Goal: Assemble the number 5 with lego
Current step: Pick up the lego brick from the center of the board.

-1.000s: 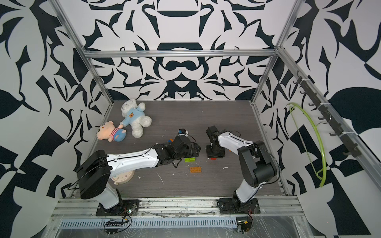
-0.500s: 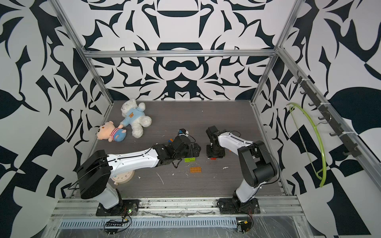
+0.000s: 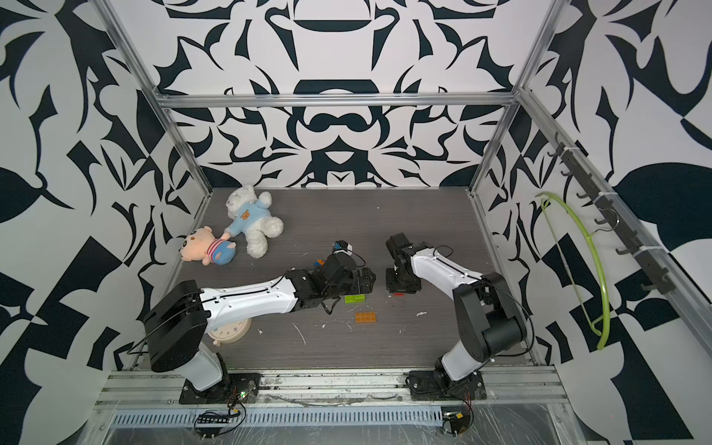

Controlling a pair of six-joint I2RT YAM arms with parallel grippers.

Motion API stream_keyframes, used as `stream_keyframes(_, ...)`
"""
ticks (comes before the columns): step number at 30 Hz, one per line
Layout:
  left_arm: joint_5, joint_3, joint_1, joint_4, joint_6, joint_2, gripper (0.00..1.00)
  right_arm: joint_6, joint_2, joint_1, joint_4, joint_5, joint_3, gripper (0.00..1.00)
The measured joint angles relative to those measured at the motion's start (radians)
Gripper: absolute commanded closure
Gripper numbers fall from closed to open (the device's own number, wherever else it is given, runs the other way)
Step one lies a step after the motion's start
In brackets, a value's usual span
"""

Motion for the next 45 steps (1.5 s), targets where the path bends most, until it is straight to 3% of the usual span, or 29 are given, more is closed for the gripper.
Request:
stream_keyframes(12, -0.008, 0.000, 0.000, 0.000, -0.003, 0.000, 0.01, 0.061, 0.016, 0.101, -0.002, -0.014, -0.062, 0.60)
stream_keyframes(19, -0.008, 0.000, 0.000, -0.001, -0.006, 0.000, 0.01, 0.079, 0.046, 0.105, 0.000, -0.003, -0.062, 0.54)
stream_keyframes(28, -0.008, 0.000, 0.000, 0.000, -0.007, 0.000, 0.01, 0.084, 0.047, 0.105, -0.002, 0.003, -0.062, 0.53)
stream_keyframes(45, -0.008, 0.000, 0.000, 0.000, -0.007, 0.000, 0.01, 0.087, 0.033, 0.107, -0.002, 0.006, -0.062, 0.62)
